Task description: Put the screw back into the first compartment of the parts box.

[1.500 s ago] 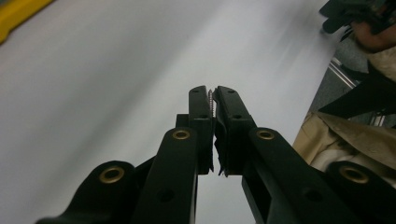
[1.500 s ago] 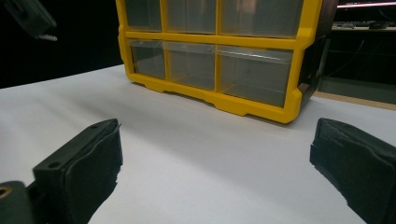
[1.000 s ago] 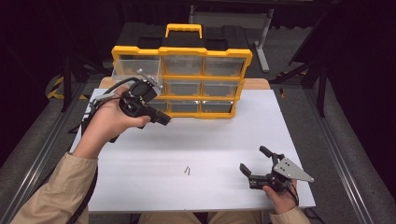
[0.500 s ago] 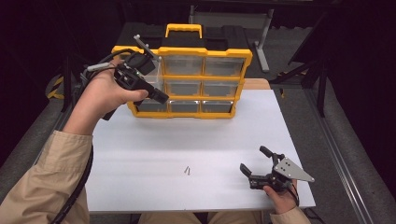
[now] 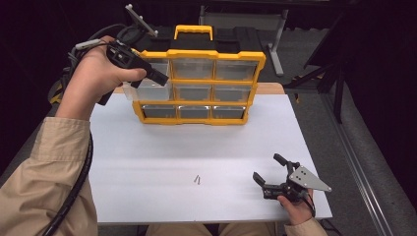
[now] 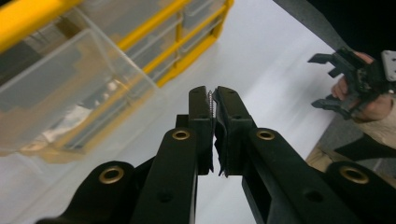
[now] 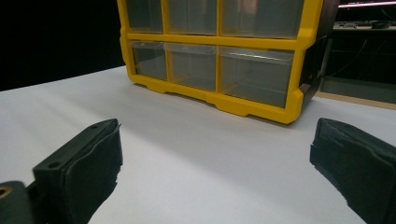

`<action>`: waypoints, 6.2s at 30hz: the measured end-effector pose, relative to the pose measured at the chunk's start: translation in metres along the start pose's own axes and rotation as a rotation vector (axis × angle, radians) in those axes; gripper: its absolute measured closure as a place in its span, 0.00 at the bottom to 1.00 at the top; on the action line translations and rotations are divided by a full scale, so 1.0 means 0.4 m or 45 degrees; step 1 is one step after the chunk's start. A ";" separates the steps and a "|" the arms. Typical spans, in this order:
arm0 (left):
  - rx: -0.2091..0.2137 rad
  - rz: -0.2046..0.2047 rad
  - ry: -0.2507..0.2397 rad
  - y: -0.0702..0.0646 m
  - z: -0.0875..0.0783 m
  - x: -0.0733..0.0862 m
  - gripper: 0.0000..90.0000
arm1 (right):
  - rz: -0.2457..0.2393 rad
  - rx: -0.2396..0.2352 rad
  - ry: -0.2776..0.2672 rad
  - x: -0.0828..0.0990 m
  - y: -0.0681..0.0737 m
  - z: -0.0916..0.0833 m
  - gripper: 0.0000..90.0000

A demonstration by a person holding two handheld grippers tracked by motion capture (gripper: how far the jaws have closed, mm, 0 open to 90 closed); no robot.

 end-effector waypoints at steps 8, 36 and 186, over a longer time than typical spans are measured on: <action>-0.066 -0.034 -0.023 0.044 -0.016 -0.010 0.95 | 0.005 0.001 -0.002 -0.001 0.000 -0.001 0.03; -0.163 -0.096 -0.082 0.156 0.007 0.009 0.92 | 0.003 0.000 -0.006 -0.001 -0.001 -0.002 0.03; 0.173 0.047 -0.026 -0.011 0.696 0.476 0.95 | -0.027 -0.007 -0.017 -0.004 0.007 0.000 0.03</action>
Point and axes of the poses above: each handheld gripper's, and its own axes: z roughly forward along the jaws, x roughly out of its underside, y roughly to its left, the point moved 3 cm from there along z, roughly forward along the jaws, and after that the axes turned 10 degrees about x, right-handed, at the moved point
